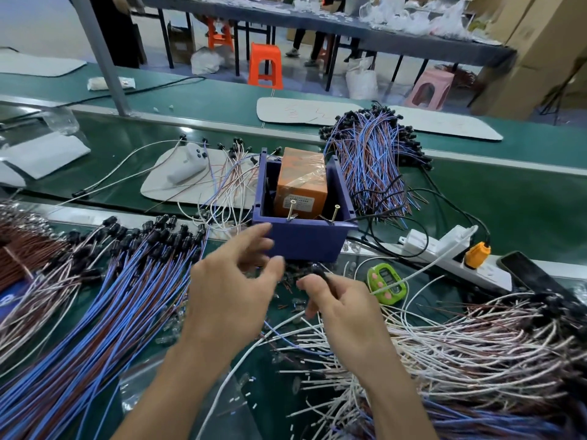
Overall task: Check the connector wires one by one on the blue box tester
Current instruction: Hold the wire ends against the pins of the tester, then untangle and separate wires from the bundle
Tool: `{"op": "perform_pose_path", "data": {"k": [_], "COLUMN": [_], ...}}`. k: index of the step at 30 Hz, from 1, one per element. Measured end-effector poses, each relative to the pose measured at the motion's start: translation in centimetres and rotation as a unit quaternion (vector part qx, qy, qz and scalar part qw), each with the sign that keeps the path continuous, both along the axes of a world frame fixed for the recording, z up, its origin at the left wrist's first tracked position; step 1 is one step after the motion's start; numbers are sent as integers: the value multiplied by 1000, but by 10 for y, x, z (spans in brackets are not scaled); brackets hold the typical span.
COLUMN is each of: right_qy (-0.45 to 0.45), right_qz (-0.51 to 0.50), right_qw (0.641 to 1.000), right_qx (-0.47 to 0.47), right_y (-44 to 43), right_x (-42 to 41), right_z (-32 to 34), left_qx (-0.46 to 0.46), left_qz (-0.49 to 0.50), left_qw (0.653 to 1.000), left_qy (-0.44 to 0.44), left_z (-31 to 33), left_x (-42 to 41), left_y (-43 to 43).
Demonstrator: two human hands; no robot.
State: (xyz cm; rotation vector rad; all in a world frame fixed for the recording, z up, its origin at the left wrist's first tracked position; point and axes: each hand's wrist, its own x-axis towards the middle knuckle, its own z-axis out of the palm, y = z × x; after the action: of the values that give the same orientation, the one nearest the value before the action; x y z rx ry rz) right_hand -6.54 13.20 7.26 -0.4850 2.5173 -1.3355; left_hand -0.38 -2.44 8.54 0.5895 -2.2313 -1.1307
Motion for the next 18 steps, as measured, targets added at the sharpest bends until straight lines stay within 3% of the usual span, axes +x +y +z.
{"op": "perform_pose_path", "data": {"k": [2,5,8,10,14,18], "right_qy": [23,-13,-47,-47,-60,-60], "right_qz": [28,96,130,113,124,104], "right_qw": [999,995,989,988,979,977], "right_qx": [5,-6,-46,-97,-149,-175], "right_y": [-1,0,2,2,1,-1], "right_x": [7,16,22,25,32,38], "right_z": [3,8,10,9,7,3], "left_qx": [67,-8,-86,-75,98,346], "left_qz": [-94,-164,-157,-155,-172,-264], "left_qw": [993,986,982,983,980,900], "left_qy": [-5,-42,-59,-57,-17,25], "left_z": [4,2,-11,-18,-26,-35], "left_x": [1,3,7,10,12,12], "left_y": [4,9,7,6,14,20]}}
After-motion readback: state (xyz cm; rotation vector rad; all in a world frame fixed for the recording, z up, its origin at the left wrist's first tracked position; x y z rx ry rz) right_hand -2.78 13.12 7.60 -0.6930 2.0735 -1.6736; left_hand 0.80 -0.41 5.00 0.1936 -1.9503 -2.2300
